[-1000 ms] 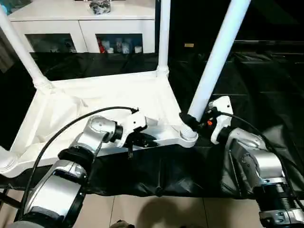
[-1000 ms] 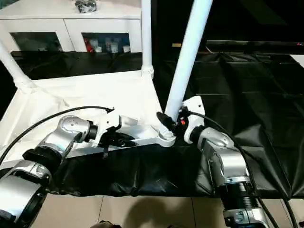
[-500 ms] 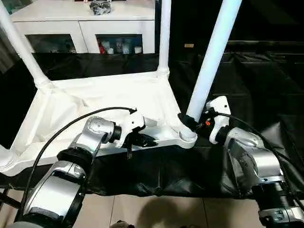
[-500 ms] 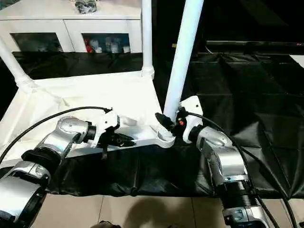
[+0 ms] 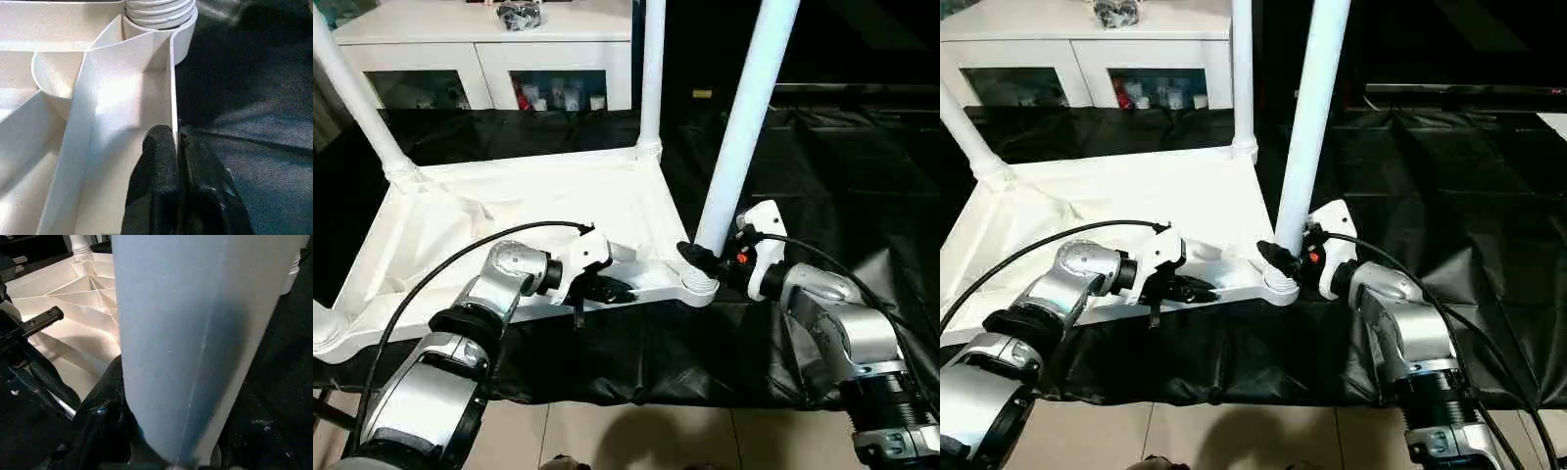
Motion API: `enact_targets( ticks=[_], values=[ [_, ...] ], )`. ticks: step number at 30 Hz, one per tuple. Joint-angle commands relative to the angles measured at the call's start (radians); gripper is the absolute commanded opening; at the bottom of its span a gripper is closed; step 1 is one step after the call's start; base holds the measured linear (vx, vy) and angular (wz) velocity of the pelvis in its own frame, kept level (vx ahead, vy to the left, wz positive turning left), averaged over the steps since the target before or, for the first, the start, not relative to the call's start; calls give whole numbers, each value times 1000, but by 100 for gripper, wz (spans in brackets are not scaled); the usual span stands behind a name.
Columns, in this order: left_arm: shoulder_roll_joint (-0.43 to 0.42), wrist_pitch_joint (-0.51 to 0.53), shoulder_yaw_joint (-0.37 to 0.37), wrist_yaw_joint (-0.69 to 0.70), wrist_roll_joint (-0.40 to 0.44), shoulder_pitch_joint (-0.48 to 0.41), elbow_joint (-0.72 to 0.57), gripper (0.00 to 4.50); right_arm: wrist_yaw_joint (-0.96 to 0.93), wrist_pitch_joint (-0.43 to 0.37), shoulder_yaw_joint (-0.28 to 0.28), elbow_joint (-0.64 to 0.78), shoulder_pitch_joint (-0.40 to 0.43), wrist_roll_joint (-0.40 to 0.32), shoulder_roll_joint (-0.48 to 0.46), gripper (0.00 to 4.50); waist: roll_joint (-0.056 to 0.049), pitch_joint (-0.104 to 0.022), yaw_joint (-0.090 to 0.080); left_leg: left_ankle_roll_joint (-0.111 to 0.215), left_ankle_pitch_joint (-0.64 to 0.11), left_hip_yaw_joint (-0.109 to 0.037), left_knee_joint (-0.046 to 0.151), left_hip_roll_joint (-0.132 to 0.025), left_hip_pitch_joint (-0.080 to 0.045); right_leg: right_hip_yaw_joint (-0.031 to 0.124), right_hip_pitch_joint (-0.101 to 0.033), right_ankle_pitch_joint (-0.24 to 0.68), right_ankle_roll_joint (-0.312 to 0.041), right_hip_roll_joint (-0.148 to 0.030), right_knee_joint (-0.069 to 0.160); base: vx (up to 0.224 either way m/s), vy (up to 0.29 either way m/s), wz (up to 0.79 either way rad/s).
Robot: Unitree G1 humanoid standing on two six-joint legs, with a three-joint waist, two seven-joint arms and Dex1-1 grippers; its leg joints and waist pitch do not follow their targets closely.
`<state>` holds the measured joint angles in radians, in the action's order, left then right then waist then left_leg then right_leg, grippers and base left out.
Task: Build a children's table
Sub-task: Insert table leg to table base
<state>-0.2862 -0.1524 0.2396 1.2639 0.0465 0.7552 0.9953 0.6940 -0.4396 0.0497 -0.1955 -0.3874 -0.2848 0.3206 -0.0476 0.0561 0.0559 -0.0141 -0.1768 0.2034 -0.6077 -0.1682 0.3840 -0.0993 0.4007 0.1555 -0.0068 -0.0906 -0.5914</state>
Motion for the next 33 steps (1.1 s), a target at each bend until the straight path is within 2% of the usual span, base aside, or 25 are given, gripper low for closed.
enact_targets(
  ticks=[1, 4, 8, 12, 14, 21, 25, 29, 31, 33],
  values=[
    [4, -13, -30, 22, -38, -8, -9, 0, 9, -39, 22, 9, 7, -2, 8, 189, 28, -63, 3, 17, -305, -41, 80, -65, -25, 57, -32, 528, -132, -87, 102, 0, 0, 0],
    [5, -11, -32, 28, -42, -9, -11, 0, 12, -35, 21, 4, 9, 0, 8, 189, 27, -64, 4, 18, -297, -41, 80, -65, -25, 57, -32, 522, -132, -87, 101, 0, 0, 0],
    [10, -8, -38, 33, -51, -13, -18, 0, 0, -6, -8, -35, 9, -12, -17, 189, 25, -63, 3, 17, -304, -41, 80, -65, -25, 57, -31, 525, -135, -89, 103, 0, 0, 0],
    [12, -8, -40, 32, -53, -14, -19, 0, -19, 15, -76, -86, 7, -66, -61, 189, 26, -62, 0, 15, -317, -42, 81, -65, -26, 55, -30, 542, -135, -89, 107, 0, 0, 0],
    [15, -7, -43, 27, -55, -16, -22, 0, -6, 18, -104, -102, 26, -97, -73, 189, 26, -62, 0, 14, -319, -42, 81, -65, -27, 55, -30, 543, -134, -88, 106, 0, 0, 0],
    [22, -9, -50, 17, -58, -20, -24, 0, 24, 56, -140, -124, 89, -126, -90, 189, 25, -64, 5, 20, -301, -40, 86, -70, -25, 57, -32, 479, -155, -88, 100, 0, 0, 0],
    [26, -9, -52, 13, -59, -21, -25, 0, 24, 87, -156, -138, 113, -132, -96, 189, 24, -65, 7, 21, -298, -39, 86, -70, -26, 59, -34, 452, -169, -90, 98, 0, 0, 0],
    [29, -9, -55, 9, -61, -21, -24, 0, 21, 126, -165, -149, 143, -129, -100, 189, 22, -64, 9, 19, -310, -39, 87, -70, -28, 58, -32, 467, -165, -90, 102, 0, 0, 0],
    [32, -10, -58, 6, -60, -21, -22, 0, 10, 173, -139, -117, 182, -92, -93, 189, 21, -64, 10, 16, -314, -40, 89, -72, -28, 58, -33, 460, -164, -90, 102, 0, 0, 0],
    [32, -10, -58, 5, -60, -21, -21, 0, 4, 187, -127, -101, 194, -75, -90, 189, 22, -64, 10, 16, -314, -40, 91, -72, -27, 58, -34, 454, -164, -90, 101, 0, 0, 0]
  ],
)
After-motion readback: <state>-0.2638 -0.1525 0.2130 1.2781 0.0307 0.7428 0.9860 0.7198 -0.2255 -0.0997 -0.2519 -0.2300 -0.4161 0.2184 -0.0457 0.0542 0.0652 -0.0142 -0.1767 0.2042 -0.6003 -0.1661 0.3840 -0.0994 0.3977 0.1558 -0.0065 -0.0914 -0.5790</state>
